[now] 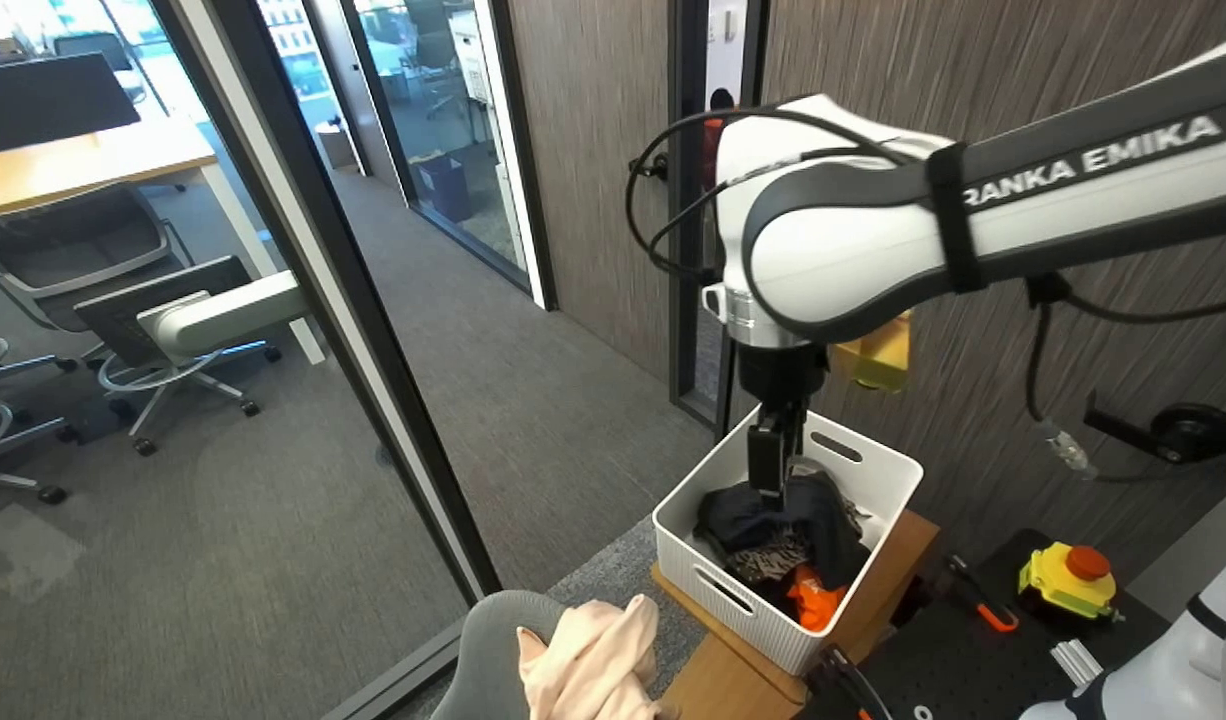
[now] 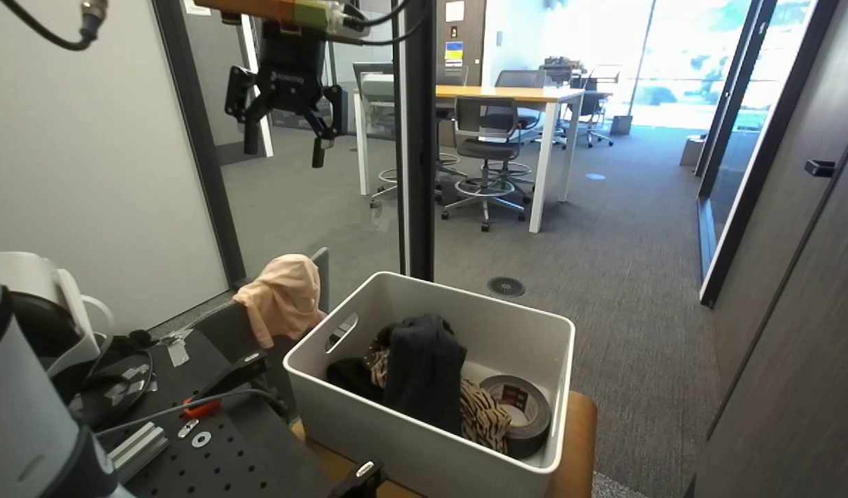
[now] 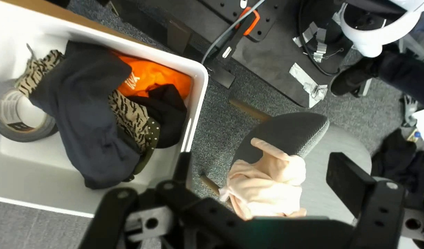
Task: Put the peach shirt on the backrest of the grey chair
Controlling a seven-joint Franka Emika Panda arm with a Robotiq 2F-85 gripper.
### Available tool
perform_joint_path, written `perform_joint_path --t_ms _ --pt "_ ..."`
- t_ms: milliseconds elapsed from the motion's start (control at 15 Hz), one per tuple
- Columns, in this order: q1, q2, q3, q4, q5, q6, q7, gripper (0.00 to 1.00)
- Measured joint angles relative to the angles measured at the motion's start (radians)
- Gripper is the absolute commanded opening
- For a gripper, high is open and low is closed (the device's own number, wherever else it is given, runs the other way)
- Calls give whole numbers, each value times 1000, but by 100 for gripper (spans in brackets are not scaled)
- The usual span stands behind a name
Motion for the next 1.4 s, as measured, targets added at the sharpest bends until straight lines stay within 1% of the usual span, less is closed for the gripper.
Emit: perform_joint_path --t_ms 200,467,667,800,933,1067,1400 --pt "0 -171 -43 -62 0 -68 108 100" --pt "-7 -399 -79 -139 -3 -152 257 100" --pt "-50 -561 -87 -188 -21 -224 353 100" --pt "-92 -638 -87 -210 -51 -250 407 100" --pt "-138 -680 -87 -228 -89 -252 446 100" --pt "-176 -693 -87 -239 -122 -251 461 100" --pt "-230 -691 -87 -247 -158 -245 473 100"
